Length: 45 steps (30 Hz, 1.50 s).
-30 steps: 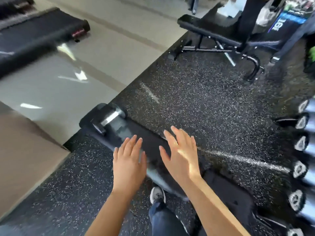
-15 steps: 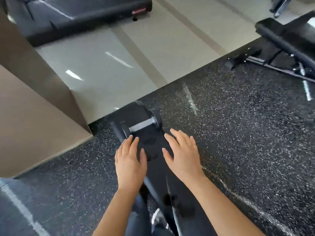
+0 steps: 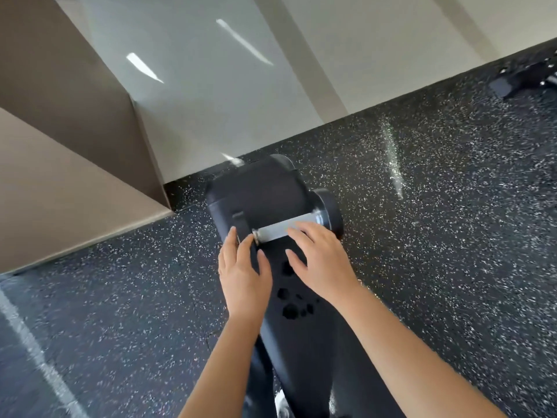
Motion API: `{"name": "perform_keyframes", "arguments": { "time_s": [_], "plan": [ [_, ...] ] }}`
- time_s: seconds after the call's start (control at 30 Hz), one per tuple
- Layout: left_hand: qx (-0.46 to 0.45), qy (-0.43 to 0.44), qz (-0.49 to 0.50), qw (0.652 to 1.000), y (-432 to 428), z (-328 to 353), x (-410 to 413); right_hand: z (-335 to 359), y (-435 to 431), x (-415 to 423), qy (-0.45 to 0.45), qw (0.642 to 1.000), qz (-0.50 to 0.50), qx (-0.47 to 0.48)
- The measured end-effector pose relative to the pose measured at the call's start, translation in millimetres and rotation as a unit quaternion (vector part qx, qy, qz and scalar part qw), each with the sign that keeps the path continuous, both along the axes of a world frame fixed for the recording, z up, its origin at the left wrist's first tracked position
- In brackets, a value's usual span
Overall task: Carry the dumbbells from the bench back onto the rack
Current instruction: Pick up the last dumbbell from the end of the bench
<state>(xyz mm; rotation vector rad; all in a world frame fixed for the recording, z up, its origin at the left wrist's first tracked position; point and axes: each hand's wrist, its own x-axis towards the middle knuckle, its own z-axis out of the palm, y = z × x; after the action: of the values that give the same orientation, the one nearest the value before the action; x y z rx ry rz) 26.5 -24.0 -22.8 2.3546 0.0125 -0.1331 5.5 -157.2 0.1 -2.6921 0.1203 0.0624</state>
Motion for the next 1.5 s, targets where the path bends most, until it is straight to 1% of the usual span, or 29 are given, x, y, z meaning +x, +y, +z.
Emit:
{"name": "perform_keyframes", "arguments": {
  "time_s": [0.07, 0.2, 0.3, 0.33, 0.5, 0.57, 0.63, 0.7, 0.77, 0.83, 0.9, 1.0, 1.13, 1.3, 1.5],
  "plan": [
    [-0.017, 0.002, 0.016, 1.000, -2, -17, 6, -20, 0, 12, -0.005, 1.000, 0.024, 0.003],
    [-0.056, 0.023, 0.047, 0.997, -9, -43, 12, -57, -6, 30, 0.002, 0.999, 0.033, 0.011],
    [-0.105, 0.059, 0.081, 0.989, -16, -55, 12, -79, -15, 42, 0.068, 0.994, 0.047, 0.071],
    [-0.112, 0.062, 0.097, 0.987, -18, -59, 12, -85, -18, 46, 0.088, 0.992, 0.057, 0.074],
    [-0.111, 0.044, 0.150, 0.982, -24, -70, 17, -101, -25, 69, 0.147, 0.982, 0.119, 0.015],
    [-0.119, 0.059, 0.169, 0.977, -24, -72, 18, -103, -26, 78, 0.171, 0.975, 0.140, -0.028],
    [-0.129, 0.067, 0.173, 0.974, -23, -71, 20, -103, -26, 86, 0.194, 0.968, 0.153, -0.036],
    [-0.131, 0.071, 0.166, 0.975, -20, -70, 21, -101, -26, 95, 0.241, 0.957, 0.165, -0.007],
    [-0.138, 0.094, 0.168, 0.972, -19, -67, 20, -97, -25, 102, 0.283, 0.943, 0.174, 0.017],
    [-0.160, 0.118, 0.182, 0.963, -18, -63, 18, -92, -24, 102, 0.314, 0.934, 0.166, 0.040],
    [-0.186, 0.119, 0.190, 0.957, -15, -56, 16, -85, -24, 95, 0.346, 0.923, 0.144, 0.085],
    [-0.174, 0.123, 0.157, 0.964, -7, -44, 20, -72, -22, 70, 0.387, 0.901, 0.095, 0.171],
    [-0.144, 0.151, 0.064, 0.976, -2, -17, 15, -49, -18, 31, 0.393, 0.887, 0.029, 0.241],
    [-0.150, 0.135, -0.046, 0.978, -1, 32, -1, -4, -22, -10, 0.395, 0.879, -0.006, 0.268],
    [-0.189, 0.097, -0.114, 0.971, -4, 104, -30, 76, -28, -56, 0.362, 0.884, -0.032, 0.296]
  ]
}}
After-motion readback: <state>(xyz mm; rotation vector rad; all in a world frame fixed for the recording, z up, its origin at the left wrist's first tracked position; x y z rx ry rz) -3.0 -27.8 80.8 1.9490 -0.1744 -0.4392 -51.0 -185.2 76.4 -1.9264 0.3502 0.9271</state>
